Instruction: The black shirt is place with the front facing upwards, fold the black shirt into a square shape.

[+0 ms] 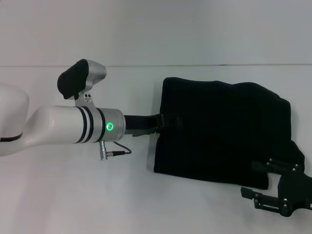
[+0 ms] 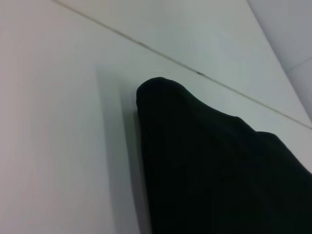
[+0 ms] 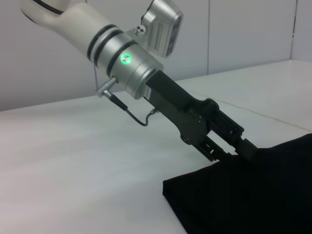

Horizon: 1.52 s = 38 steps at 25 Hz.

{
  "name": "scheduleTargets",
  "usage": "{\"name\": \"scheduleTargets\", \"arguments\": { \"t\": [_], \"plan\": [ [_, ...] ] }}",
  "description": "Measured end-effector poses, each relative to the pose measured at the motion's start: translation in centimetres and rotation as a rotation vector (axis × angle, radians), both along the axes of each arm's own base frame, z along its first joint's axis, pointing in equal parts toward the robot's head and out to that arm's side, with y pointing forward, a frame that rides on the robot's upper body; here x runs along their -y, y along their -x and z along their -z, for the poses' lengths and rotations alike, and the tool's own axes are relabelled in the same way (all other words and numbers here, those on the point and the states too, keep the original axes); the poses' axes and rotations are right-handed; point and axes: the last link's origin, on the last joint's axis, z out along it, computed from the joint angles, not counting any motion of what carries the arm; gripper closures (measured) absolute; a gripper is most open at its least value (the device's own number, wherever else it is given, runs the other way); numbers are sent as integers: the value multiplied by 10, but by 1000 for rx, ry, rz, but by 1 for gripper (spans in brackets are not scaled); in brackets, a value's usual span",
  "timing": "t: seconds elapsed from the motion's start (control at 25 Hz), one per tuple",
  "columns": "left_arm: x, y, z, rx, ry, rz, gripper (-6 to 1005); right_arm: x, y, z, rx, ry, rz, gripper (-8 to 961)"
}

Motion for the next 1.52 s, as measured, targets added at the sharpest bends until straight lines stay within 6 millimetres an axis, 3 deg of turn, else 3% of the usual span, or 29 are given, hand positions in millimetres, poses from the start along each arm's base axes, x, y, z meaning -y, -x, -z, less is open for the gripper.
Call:
{"name": "scheduleTargets", "arguments": {
  "t": [0.32, 0.52, 0.64, 0.88, 1.08, 1.32, 1.52],
  "plan": [
    [-2, 2, 4, -47, -15, 12, 356, 3, -1, -1, -12, 3, 1, 194],
    [-2, 0, 4, -52, -13, 19, 593, 3, -1, -1, -13, 2, 2, 195],
    [-2, -1, 5, -51, -8, 25, 807, 3, -1, -2, -16, -3, 5, 195],
    [-1, 0, 0, -23, -2, 22, 918, 4, -1, -1, -17, -1, 5, 195],
    [-1, 9, -13, 19, -13, -4, 918, 3, -1, -3, -17, -11, 8, 194],
    [1, 35, -41, 72, -43, -64, 917, -1, -2, -8, -13, -32, 13, 194],
    [17, 66, -63, 137, -56, -136, 917, -3, -3, -11, -18, -51, 21, 194]
  ]
}}
